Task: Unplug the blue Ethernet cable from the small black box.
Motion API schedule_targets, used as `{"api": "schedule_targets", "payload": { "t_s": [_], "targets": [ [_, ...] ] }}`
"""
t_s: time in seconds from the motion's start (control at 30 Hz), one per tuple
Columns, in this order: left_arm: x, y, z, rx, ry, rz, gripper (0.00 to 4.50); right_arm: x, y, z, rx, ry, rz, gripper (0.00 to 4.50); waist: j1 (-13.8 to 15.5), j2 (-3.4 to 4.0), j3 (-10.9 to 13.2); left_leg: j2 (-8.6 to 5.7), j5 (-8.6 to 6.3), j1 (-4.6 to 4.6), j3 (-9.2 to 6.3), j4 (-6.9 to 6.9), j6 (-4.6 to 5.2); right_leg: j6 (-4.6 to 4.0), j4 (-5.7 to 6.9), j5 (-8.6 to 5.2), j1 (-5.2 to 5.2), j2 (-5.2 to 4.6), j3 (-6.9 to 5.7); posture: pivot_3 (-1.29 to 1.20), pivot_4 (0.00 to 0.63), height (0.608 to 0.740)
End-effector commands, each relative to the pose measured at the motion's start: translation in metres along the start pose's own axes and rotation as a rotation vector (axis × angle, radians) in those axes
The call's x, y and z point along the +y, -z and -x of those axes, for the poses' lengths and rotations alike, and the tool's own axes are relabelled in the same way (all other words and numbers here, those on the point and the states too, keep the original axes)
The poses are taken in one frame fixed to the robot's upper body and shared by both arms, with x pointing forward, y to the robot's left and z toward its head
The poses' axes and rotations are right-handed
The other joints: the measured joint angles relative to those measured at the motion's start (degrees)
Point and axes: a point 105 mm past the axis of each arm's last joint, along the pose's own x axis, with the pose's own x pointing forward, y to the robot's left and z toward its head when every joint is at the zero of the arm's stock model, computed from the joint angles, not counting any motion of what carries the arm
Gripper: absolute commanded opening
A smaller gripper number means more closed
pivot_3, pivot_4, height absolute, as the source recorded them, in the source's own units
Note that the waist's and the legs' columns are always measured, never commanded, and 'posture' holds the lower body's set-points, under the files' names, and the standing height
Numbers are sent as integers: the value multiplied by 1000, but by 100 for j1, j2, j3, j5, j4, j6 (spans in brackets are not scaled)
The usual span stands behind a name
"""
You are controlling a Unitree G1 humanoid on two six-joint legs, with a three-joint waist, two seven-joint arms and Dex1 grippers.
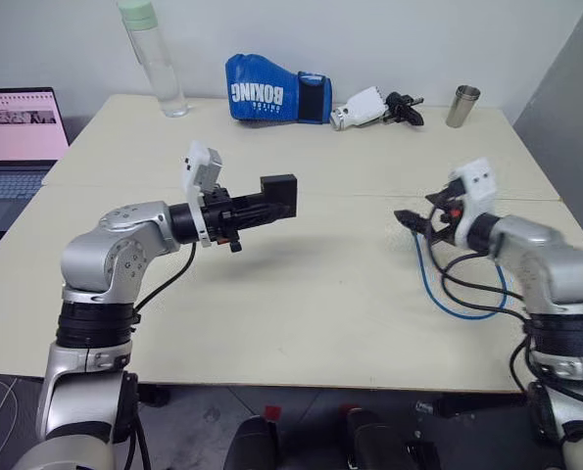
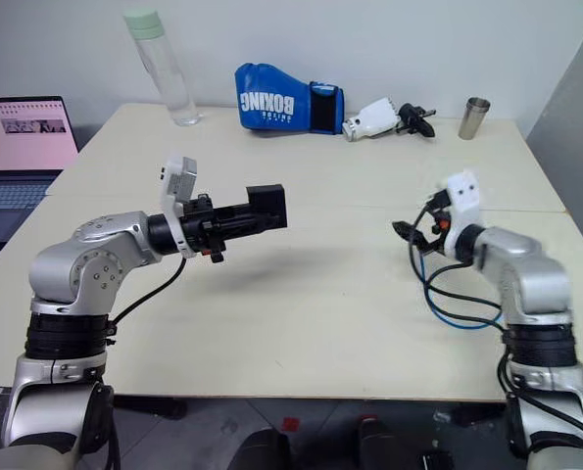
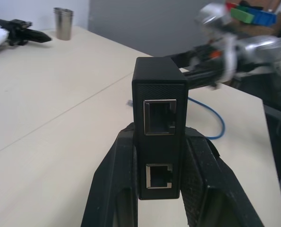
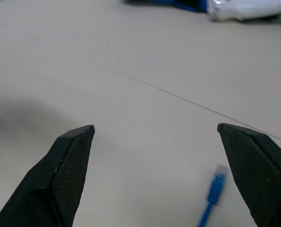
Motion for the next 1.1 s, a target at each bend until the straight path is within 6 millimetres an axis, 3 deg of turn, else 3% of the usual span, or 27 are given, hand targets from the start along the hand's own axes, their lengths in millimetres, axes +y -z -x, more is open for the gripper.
{"api": "schedule_targets", "payload": {
  "t_s": [0.03,0.13,0.23,0.37,0.53,0.8,0.83,1.1],
  "targets": [
    [17,-23,9,-53,-79,-75,785,55,-32,27,-53,-312,33,4436,-5,0,0,0,0,0,-3,1,0,0,0,0,2,0,-2,0,150,740],
    [32,-20,9,-41,-142,-85,785,80,-47,35,-77,-429,43,4436,1,3,2,-2,-1,5,-6,3,1,0,-1,0,11,-1,-7,0,150,740],
    [48,-7,5,-20,-225,-100,785,90,-50,30,-100,-434,87,4436,-5,1,1,-3,-1,9,-8,3,2,0,-1,0,15,-1,-9,0,150,740],
    [72,17,0,0,-395,-118,785,87,-44,17,-134,-365,82,4436,2,0,0,-3,-1,8,-11,5,2,0,-3,0,17,-2,-11,0,150,740],
    [100,54,-2,2,-596,-108,785,78,-21,4,-139,-287,68,4436,10,-4,-4,-4,-1,-8,-16,11,2,0,-6,0,11,-9,-23,0,150,740],
    [112,104,-10,37,-713,-32,785,78,-2,-2,-133,-257,59,4436,19,-4,-4,-6,1,-17,-33,11,0,0,-6,1,15,-14,-52,0,150,740],
    [113,107,-10,40,-719,-27,1491,78,-1,-2,-131,-256,61,4500,19,-4,-4,-6,1,-17,-38,11,1,0,-6,0,17,-14,-57,0,150,740],
    [113,113,-1,33,-705,-4,3119,76,3,0,-117,-235,64,4500,15,-4,-4,-9,3,-18,-65,11,0,0,-3,0,24,-13,-80,0,150,740]
  ]
}}
